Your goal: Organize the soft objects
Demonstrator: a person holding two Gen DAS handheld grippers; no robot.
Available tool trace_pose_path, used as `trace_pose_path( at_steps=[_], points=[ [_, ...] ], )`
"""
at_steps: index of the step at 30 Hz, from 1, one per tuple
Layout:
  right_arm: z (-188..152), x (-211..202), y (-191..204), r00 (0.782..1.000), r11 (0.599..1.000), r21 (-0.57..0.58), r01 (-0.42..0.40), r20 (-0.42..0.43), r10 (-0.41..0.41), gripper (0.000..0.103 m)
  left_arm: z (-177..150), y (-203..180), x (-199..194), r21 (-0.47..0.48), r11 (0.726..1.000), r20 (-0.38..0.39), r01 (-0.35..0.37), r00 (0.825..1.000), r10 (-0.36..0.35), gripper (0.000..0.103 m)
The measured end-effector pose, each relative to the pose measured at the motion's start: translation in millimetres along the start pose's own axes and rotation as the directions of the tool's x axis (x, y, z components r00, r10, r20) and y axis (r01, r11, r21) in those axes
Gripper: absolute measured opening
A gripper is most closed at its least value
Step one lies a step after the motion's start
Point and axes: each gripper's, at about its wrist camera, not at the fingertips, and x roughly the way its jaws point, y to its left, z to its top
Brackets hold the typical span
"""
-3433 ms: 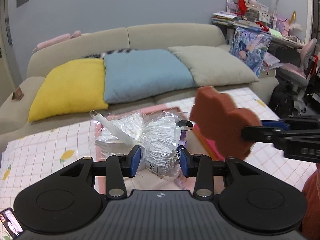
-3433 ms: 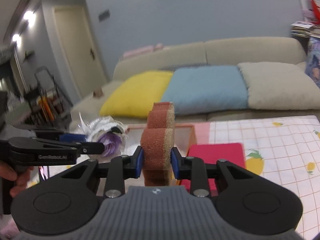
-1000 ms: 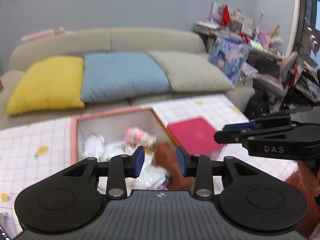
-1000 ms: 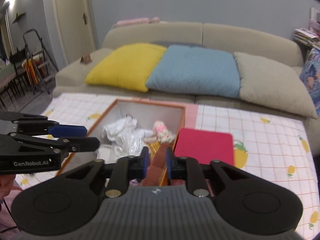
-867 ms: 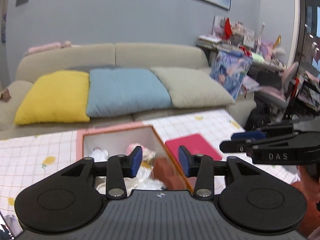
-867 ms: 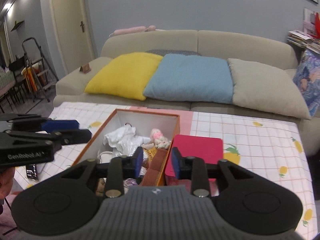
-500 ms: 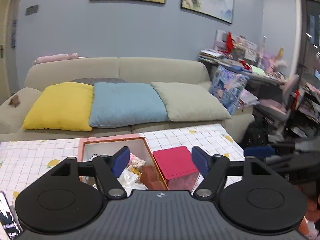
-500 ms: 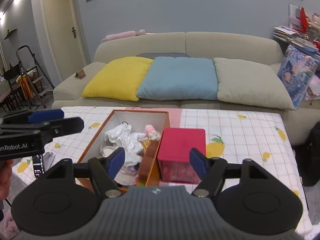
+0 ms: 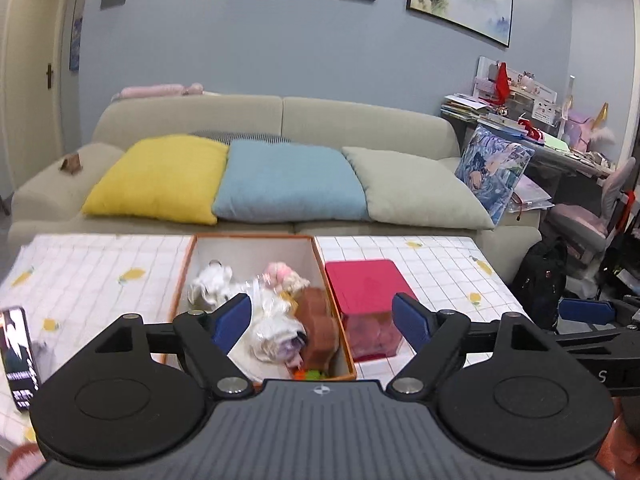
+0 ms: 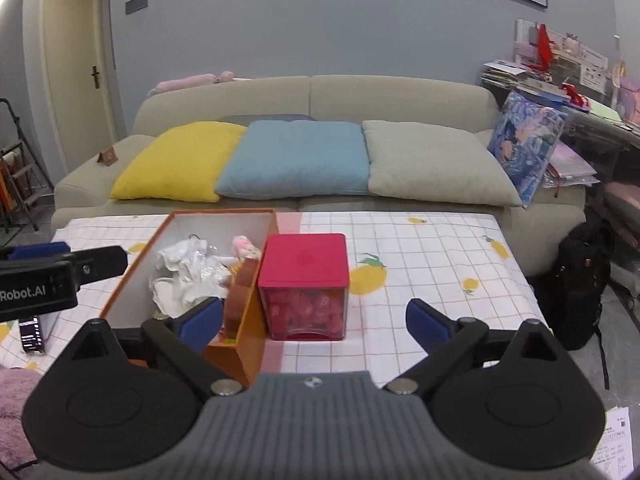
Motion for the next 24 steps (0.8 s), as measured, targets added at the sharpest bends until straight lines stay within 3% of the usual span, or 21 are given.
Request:
trace_pose_path(
  at_steps=[10, 24],
  points=[
    [-16, 26, 7, 0.994, 0.997, -0.034, 0.066, -0.088, -0.069, 0.098, -29, 5, 23, 0.014, 0.995, -0.126, -0.101, 0.987, 0.102, 0.094],
    [-24, 38, -3, 0.987, 0.997, 0.023, 0.07, -0.147, -0.066, 0.098, -38, -3, 35, 0.043, 0.993, -0.207, -0.112, 0.971, 0.118, 0.094]
  ],
)
